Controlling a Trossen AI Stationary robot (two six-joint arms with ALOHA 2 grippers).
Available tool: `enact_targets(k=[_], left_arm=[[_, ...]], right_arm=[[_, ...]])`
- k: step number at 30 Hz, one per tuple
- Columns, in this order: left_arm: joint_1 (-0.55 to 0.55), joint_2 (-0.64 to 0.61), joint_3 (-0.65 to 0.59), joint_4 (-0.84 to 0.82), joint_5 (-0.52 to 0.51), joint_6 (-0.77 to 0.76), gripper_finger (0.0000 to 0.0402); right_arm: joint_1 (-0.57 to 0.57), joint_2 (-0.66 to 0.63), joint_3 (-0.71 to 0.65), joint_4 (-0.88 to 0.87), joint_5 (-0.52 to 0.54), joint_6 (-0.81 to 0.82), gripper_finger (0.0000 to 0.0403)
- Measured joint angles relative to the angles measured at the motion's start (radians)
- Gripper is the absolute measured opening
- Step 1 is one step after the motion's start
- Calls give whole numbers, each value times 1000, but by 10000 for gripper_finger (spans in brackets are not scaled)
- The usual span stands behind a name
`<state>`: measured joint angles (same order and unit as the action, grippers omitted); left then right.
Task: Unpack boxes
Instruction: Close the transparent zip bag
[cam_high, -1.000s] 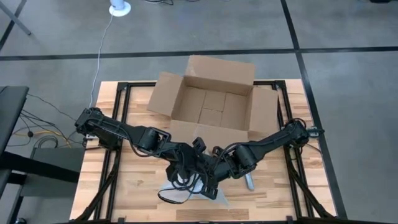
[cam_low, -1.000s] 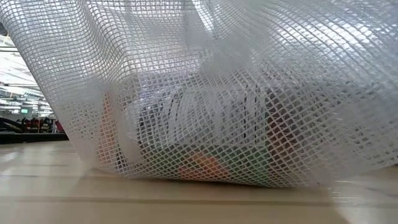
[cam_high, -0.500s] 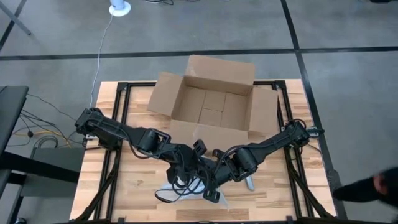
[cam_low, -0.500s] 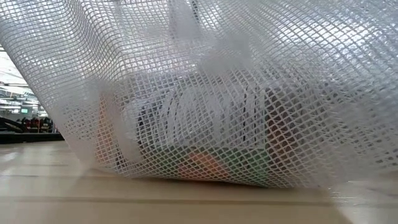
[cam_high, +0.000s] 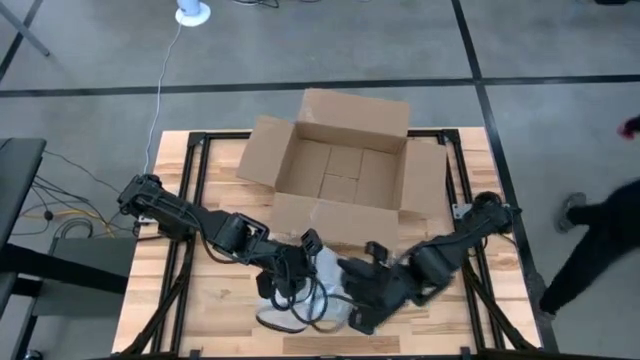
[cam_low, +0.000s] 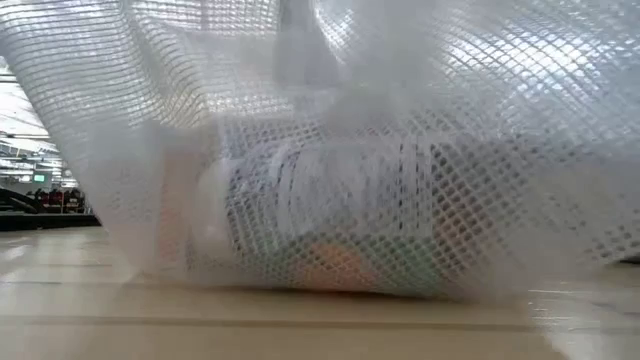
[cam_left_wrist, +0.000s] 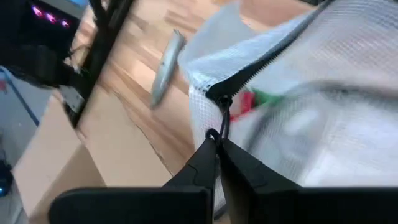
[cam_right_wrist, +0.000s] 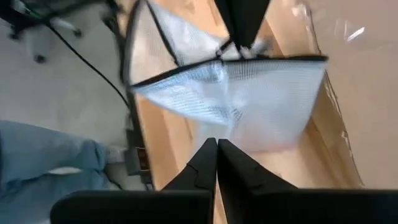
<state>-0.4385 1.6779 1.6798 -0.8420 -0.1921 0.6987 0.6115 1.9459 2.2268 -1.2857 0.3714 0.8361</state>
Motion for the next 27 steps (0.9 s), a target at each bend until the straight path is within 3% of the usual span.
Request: enact_targets(k=[9,22,27], left_arm=[[0,0,9,43,-41,-6,0],[8,2,122,23,-45,-15,0],[22,2,124,5,-47,-31,0]], right_arm=[[9,-4,-10,-11,22,16,0],[-79,-1,-24,11,16,-4,0],[-135,-1,-24,42,-95,-54,3]])
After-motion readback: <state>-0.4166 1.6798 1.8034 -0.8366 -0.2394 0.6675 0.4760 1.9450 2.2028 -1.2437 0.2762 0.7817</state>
